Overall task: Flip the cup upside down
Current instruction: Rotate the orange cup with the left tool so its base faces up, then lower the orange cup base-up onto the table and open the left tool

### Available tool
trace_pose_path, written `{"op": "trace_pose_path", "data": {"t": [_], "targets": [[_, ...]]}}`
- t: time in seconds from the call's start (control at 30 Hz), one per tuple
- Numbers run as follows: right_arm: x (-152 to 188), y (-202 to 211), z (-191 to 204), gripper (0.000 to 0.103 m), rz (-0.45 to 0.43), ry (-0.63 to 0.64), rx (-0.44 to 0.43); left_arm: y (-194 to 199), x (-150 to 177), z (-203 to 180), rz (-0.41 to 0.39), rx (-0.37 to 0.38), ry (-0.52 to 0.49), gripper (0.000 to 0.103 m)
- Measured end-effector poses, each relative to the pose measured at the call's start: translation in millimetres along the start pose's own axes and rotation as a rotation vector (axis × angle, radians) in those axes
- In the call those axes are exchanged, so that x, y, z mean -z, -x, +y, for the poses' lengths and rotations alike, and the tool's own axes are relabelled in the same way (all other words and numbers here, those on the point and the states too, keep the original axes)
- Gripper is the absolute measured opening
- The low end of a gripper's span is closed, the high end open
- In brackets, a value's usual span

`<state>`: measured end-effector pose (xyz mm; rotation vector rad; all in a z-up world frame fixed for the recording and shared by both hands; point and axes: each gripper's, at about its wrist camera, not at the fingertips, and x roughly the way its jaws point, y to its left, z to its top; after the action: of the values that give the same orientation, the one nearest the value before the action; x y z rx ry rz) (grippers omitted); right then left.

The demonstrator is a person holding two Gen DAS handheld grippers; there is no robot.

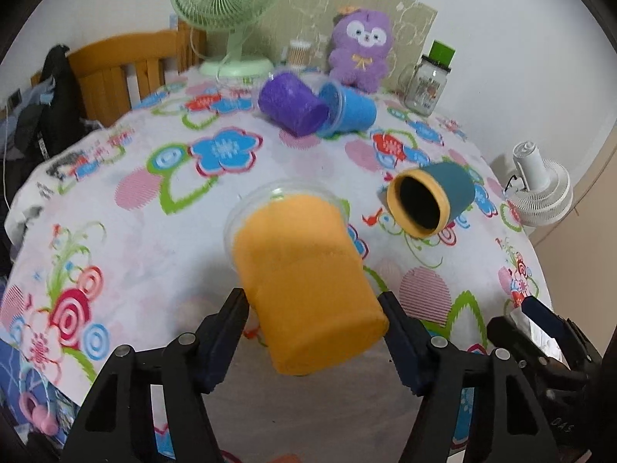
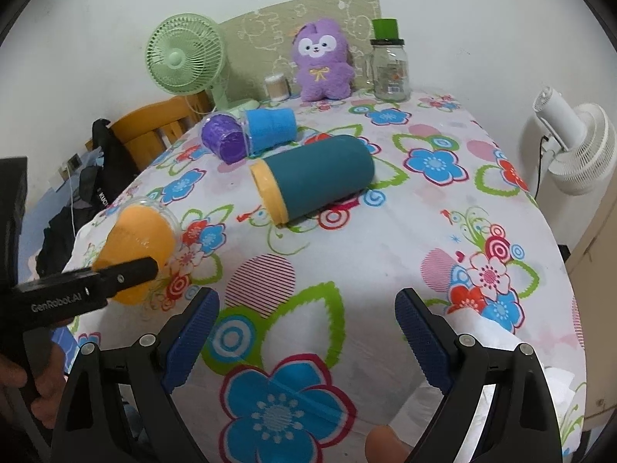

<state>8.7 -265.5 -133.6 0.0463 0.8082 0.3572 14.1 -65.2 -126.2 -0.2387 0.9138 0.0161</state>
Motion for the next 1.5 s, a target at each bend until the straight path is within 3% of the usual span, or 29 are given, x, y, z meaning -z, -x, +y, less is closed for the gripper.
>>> {"op": "trace_pose_path", "data": {"t": [0.23,0.63,1.1,1.2,1.37,1.5], "targets": [[-2,1,13,0.094,-0.005,0.035,-0.015,14,-9,8,-0.040,-0.005,-0.002,0.057],[-10,9,28,0.094,-0.037,0.094,-0.007,49,-31,17,-0.144,-0.007,-0.001,0.056],[-6,8,32,0.094,-0.030,0.102,-0.002,30,-29,9,-0.028,-0.031,-0.053,0.057],[-5,6,30,0.094,-0.025,0.101,0.004,25,-30,8,-0.010,-0.030,-0.056,0.061],[-7,3,28,0.094,-0.022,0.097,0.009,23,-31,8,-0.002,-0.032,-0.059,0.079],[-11,0,30,0.094,-0.017,0.104,0.011,22,-31,9,0.001,-0.028,-0.057,0.087]]}}
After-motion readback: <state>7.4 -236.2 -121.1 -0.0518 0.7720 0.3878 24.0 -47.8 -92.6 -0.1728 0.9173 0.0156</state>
